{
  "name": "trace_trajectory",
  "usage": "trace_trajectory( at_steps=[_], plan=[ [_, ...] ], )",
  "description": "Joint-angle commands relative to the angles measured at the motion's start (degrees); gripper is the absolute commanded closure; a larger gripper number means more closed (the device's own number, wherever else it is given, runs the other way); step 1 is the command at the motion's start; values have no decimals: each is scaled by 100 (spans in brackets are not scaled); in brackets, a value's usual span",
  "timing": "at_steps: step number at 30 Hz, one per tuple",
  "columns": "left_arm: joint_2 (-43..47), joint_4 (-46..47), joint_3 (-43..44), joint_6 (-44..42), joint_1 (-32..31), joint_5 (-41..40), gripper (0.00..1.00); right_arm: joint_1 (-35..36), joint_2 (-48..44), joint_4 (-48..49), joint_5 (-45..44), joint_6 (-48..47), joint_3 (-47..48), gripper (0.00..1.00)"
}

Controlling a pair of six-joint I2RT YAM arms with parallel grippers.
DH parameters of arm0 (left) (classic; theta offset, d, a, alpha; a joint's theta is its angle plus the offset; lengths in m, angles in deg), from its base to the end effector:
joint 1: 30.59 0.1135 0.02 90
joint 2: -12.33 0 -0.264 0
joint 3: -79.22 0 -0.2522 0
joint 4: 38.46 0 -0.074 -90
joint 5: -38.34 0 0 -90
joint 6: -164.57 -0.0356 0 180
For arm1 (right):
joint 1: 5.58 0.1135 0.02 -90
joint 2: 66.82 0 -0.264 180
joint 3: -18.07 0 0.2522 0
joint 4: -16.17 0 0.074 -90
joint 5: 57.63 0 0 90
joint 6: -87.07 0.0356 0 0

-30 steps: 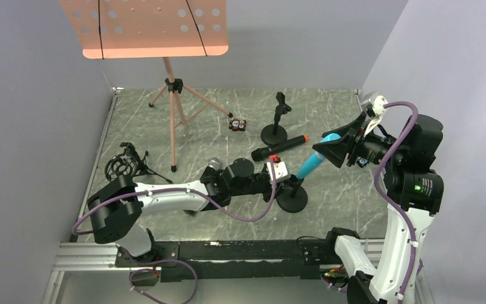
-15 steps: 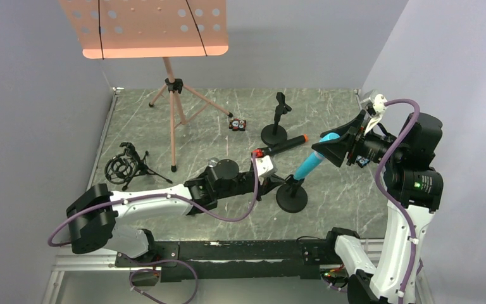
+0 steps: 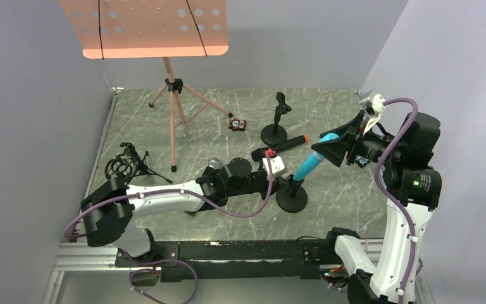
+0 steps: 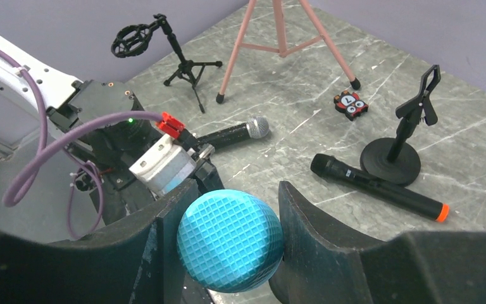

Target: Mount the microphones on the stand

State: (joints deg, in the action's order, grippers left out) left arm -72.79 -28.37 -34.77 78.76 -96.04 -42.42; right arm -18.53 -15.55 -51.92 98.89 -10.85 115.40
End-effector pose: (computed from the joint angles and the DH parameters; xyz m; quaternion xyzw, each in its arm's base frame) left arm 0.1376 -0.3149 0.2769 0.4312 0.6256 -0.4198 0.4963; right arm 0.1161 0.0068 0.4680 -0.2758 0.7061 0.3626 0.5420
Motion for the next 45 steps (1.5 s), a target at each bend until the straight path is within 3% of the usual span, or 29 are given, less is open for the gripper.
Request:
trace_trajectory(
  at_steps=[1,6,19,45],
  plan=[
    [-171,73,327,113,-47,163,95,-23,-25,249,71,76,1,93],
    [-308,75,342,143,-56,140,92,-23,-36,282,152,96,-84,93],
    [-289,198,152,227,-56,-10,69,-24,-35,482,268,212,-394,93],
    [-453,216,303,258,-56,158,63,-15,216,57,219,-557,-1402,93]
  ],
)
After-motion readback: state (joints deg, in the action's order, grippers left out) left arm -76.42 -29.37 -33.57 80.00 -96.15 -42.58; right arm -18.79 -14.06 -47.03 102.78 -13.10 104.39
